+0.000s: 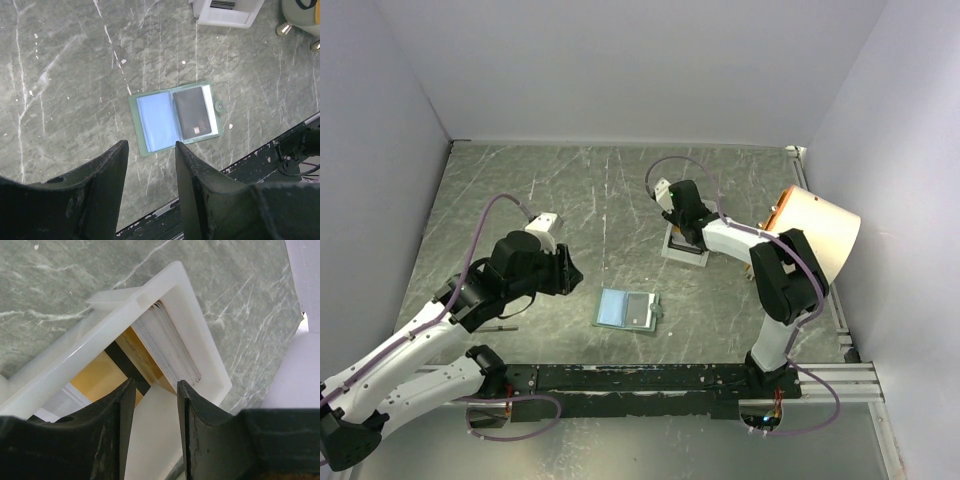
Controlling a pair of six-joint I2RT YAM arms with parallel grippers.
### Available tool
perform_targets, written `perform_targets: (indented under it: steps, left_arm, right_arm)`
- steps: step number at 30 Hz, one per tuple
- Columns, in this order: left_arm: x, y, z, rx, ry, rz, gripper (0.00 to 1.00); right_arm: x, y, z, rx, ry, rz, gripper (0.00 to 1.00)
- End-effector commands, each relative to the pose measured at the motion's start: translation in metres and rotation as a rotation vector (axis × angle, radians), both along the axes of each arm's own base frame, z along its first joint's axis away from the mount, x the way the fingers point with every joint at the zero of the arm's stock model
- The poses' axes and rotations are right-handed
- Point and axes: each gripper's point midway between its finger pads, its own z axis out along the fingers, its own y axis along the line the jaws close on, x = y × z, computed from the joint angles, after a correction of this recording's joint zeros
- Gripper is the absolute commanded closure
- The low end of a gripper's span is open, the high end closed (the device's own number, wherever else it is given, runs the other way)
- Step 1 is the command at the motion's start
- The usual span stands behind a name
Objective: Put the credit cards into the card holder
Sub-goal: Pick up the credit card from the storage box.
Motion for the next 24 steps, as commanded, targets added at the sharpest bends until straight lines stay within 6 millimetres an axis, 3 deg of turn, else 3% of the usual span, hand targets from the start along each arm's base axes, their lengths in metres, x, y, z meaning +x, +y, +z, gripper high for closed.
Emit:
perform_targets:
  steps: [1, 7, 24]
  left_arm:
    - [0.001, 0.004, 0.008, 0.003, -0.031, 0.011, 0.46]
    - [0.0, 0.004, 0.007, 0.002, -0.026, 0.011, 0.46]
    - [0.0, 0.005, 0.007, -0.001, -0.024, 0.014, 0.47]
  right_arm:
    - [0.005, -0.003, -0.012, -0.043, -0.01, 0.024, 0.62]
    - [0.006, -0.009, -0.017, -0.082, -0.024, 0.02, 0.64]
    - [0.021, -0.014, 0.007, -0.09, -0.095, -0.001, 0.75]
